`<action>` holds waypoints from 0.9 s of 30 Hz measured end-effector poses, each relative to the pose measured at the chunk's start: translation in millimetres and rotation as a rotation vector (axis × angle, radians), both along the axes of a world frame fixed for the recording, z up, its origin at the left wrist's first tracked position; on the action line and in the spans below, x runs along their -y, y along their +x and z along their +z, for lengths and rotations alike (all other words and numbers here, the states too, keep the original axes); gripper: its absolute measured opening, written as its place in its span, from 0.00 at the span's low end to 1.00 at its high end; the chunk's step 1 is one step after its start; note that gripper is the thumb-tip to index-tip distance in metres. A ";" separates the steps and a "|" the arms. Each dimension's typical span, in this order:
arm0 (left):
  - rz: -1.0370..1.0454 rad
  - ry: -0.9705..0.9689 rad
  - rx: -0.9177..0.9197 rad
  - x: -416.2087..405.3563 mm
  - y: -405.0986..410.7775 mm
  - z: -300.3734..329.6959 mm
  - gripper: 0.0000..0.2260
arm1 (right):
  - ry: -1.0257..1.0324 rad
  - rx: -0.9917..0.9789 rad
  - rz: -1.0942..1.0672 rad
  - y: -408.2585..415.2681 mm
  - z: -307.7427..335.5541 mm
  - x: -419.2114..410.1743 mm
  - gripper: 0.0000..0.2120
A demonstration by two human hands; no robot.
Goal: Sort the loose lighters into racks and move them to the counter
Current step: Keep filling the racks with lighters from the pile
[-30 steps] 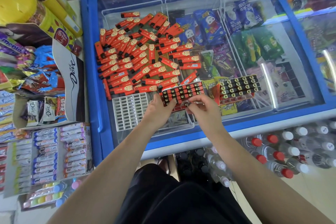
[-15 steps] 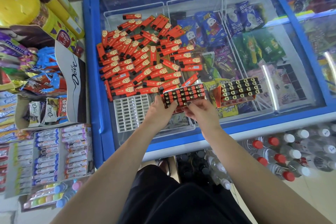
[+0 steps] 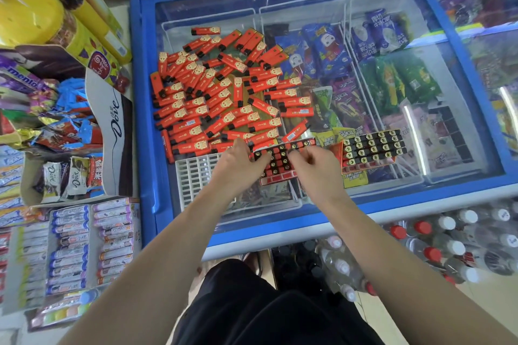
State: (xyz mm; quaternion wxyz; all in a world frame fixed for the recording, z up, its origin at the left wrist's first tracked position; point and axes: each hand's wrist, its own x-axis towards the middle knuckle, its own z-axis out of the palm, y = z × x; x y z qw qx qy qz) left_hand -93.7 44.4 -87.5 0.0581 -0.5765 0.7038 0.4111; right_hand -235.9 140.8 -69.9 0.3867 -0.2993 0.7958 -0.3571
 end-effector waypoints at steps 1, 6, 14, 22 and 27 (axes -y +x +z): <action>-0.001 -0.031 -0.001 9.0 -1.3 2.7 0.23 | -0.036 -0.016 0.024 -1.4 5.1 7.6 0.19; 0.024 -0.140 -0.068 61.9 -13.6 17.9 0.21 | -0.088 -0.166 0.166 -19.0 14.4 65.9 0.06; -0.145 -0.366 0.012 158.5 -34.5 19.0 0.26 | 0.077 -0.553 0.576 -73.3 -7.9 181.3 0.35; -0.318 -0.400 0.204 225.6 -42.3 -11.6 0.24 | 0.251 -0.887 0.928 -100.3 -30.5 257.2 0.34; -0.301 -0.370 0.200 253.0 -60.9 -25.4 0.25 | 0.304 -1.050 1.114 -110.4 -49.9 284.4 0.30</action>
